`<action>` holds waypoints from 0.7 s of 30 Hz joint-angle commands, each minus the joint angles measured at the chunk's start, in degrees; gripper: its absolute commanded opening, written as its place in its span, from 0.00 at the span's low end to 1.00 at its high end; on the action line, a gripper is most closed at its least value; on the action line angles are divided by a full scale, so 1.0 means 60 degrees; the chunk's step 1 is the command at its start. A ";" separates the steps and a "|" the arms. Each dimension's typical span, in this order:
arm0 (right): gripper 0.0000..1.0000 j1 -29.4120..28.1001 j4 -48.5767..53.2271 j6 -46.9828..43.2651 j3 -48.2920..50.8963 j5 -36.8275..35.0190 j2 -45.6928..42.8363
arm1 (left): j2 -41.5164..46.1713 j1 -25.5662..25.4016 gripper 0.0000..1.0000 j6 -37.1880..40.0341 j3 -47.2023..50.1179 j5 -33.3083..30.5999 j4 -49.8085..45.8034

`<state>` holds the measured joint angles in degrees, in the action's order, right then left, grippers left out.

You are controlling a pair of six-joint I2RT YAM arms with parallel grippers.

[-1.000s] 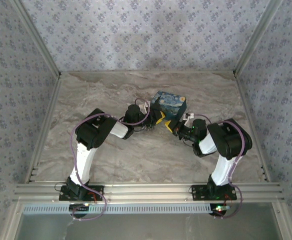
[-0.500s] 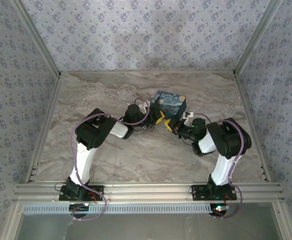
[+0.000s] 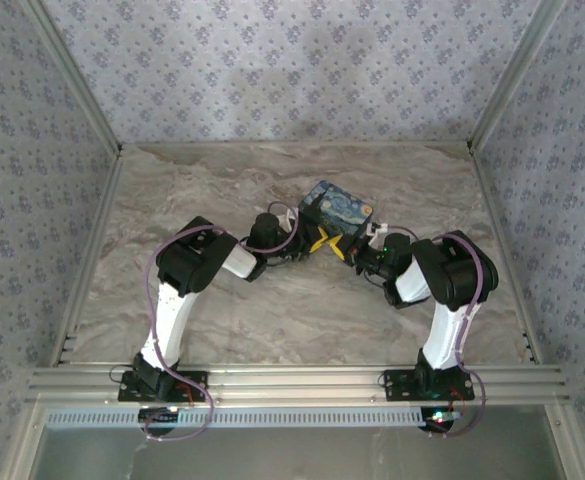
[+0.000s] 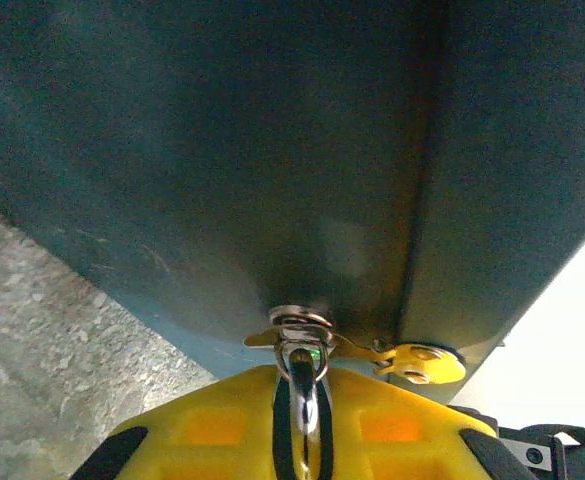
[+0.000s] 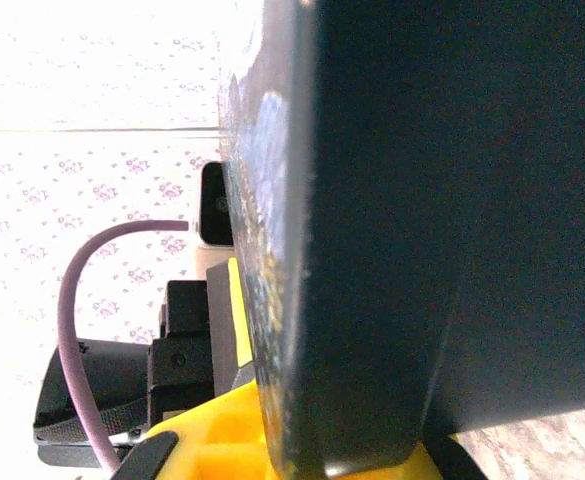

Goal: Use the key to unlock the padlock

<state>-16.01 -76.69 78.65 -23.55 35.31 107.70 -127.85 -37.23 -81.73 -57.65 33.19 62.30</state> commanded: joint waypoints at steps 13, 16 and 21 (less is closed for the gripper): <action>0.00 -0.0444 -0.0563 -0.0289 0.0214 -0.0871 0.0361 | -0.0310 -0.0121 0.14 -0.0952 0.0058 0.0104 0.1016; 0.00 -0.0424 -0.0538 -0.0325 0.0270 -0.0948 0.0412 | -0.0289 -0.0109 0.15 -0.0996 0.0056 0.0109 0.0987; 0.00 -0.0476 -0.0563 -0.0467 0.0427 -0.1052 0.0600 | -0.0352 -0.0118 0.15 -0.1252 0.0161 -0.0064 0.1412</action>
<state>-18.31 -80.58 77.80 -21.87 31.16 109.43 -128.81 -37.21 -87.22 -57.17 31.77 65.58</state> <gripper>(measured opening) 0.064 0.148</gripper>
